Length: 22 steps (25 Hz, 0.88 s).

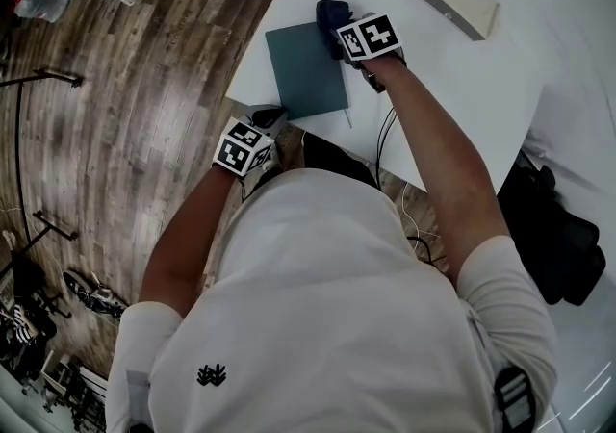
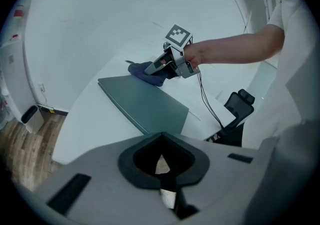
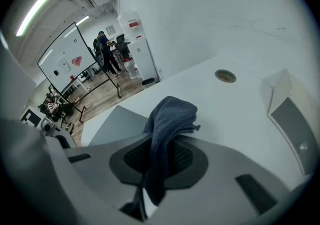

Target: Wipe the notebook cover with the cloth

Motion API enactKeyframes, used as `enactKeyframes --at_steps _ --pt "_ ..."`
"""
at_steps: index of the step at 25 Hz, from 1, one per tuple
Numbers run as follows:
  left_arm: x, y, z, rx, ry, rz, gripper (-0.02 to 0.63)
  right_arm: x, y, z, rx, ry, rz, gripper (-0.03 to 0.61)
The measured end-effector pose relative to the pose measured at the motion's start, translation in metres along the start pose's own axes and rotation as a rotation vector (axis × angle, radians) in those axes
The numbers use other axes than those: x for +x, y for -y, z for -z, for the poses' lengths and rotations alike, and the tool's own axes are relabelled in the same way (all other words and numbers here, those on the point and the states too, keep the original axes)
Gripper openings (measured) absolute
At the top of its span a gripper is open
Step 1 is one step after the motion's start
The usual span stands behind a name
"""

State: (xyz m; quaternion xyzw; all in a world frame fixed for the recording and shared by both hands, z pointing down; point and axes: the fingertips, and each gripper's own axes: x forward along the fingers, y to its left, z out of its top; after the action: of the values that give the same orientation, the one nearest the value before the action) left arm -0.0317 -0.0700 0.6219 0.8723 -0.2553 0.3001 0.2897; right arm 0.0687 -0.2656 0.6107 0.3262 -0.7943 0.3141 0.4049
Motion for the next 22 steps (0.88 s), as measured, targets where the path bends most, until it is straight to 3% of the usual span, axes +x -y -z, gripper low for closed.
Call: enactKeyframes --at_steps 7,13,17,22 --pt "0.002 0.001 0.001 0.004 -0.010 0.002 0.006 -0.003 0.019 0.009 -0.055 -0.017 0.072 0.044" --pt "0.000 -0.001 0.001 0.000 -0.010 -0.002 0.006 -0.021 0.013 0.008 -0.082 0.029 0.113 0.044" --pt "-0.009 -0.002 -0.009 -0.028 0.067 -0.009 0.006 -0.046 -0.004 0.023 -0.097 0.079 0.128 0.044" --pt "-0.042 0.006 -0.025 -0.050 0.164 0.006 0.006 -0.084 -0.042 0.077 -0.015 0.145 0.122 0.044"
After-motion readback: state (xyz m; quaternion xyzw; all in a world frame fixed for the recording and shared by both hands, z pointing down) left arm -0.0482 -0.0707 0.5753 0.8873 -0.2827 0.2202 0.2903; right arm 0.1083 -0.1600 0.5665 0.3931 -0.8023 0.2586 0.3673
